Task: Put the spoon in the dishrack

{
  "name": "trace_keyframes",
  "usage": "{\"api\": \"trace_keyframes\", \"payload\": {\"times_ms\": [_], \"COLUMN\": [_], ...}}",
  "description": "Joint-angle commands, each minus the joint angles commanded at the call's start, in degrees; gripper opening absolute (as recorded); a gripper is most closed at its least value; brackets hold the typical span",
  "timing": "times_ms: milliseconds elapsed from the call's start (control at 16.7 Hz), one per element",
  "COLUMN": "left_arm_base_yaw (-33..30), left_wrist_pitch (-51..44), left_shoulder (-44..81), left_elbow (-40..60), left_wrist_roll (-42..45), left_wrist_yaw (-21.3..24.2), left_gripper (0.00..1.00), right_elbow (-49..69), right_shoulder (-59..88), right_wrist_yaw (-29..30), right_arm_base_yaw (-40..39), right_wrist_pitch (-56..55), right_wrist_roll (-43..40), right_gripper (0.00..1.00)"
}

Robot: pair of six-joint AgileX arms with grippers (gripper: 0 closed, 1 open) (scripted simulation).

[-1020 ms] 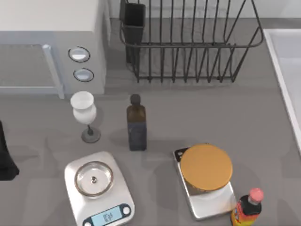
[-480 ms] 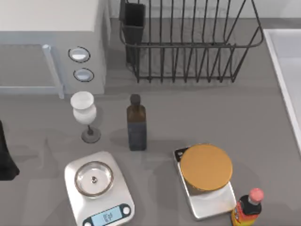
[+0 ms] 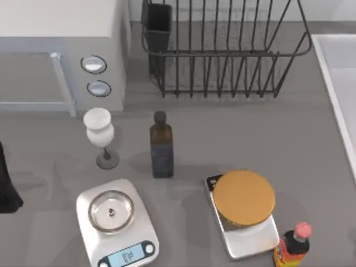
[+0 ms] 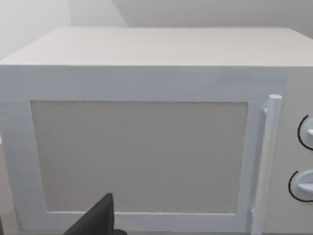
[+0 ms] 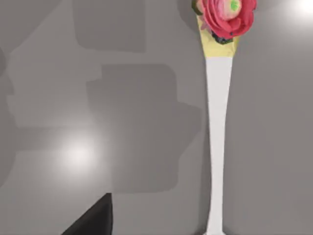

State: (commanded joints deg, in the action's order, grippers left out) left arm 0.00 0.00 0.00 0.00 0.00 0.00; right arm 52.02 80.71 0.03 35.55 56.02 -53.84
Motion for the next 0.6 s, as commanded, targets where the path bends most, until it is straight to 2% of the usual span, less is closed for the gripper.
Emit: {"api": "trace_keyframes", "payload": {"times_ms": [180,600], "left_arm_base_yaw": [0.0,0.0], "left_wrist_pitch": [0.0,0.0], "left_shoulder": [0.0,0.0], "left_elbow": [0.0,0.0], "left_wrist_roll": [0.0,0.0], "left_wrist_yaw": [0.0,0.0], "left_gripper": [1.0,1.0], "right_elbow": [3.42,2.98], "right_shoulder": [4.77,5.46], "right_wrist_yaw": [-0.26,-0.27], "right_arm_base_yaw": [2.22,2.19], "right_wrist_pitch": [3.39,2.7], "right_wrist_roll": [-3.38,-3.55], "right_gripper": [1.0,1.0]}}
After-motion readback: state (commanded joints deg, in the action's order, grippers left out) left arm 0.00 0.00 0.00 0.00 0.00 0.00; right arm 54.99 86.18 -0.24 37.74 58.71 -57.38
